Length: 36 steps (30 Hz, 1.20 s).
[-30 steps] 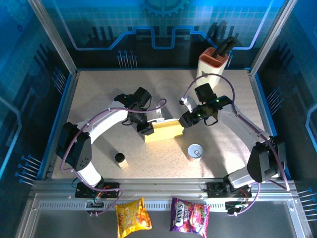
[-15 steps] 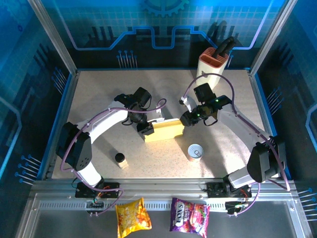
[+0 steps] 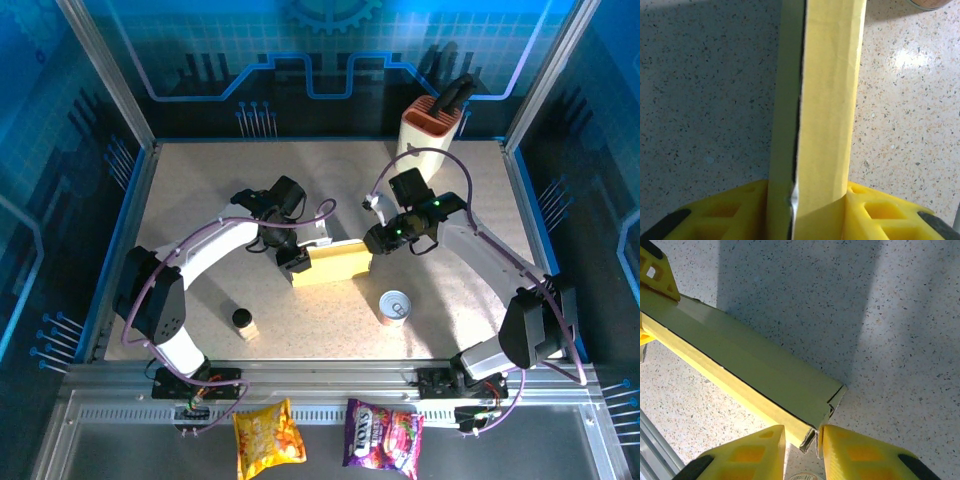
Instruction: Fold the paper box
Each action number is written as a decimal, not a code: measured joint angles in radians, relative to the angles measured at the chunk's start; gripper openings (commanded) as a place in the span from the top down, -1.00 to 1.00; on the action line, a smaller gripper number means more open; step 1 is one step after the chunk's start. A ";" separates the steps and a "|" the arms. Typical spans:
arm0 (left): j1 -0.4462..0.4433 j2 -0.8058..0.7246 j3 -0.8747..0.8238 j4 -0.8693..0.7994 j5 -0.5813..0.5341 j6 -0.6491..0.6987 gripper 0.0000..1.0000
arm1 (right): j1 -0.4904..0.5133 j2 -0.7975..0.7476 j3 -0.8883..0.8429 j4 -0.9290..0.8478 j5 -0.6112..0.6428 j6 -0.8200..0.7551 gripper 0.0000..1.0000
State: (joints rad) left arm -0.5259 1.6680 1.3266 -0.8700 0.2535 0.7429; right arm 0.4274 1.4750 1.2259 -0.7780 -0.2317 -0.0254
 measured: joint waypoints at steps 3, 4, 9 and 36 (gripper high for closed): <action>0.000 0.000 0.000 0.000 -0.002 0.000 0.23 | 0.006 0.000 0.000 -0.001 0.012 0.011 0.55; -0.001 0.000 0.000 0.000 -0.003 0.000 0.23 | 0.008 0.000 0.000 -0.002 0.016 0.016 0.57; -0.001 0.000 0.000 0.000 -0.003 -0.003 0.23 | 0.011 -0.002 0.006 -0.017 0.032 0.049 0.67; -0.003 0.002 0.002 -0.006 -0.008 -0.008 0.22 | 0.089 -0.044 -0.037 0.001 0.155 0.240 0.64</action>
State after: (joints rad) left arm -0.5285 1.6695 1.3289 -0.8764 0.2459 0.7349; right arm 0.5167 1.4311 1.1893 -0.7769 -0.0769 0.2150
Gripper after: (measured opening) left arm 0.389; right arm 0.172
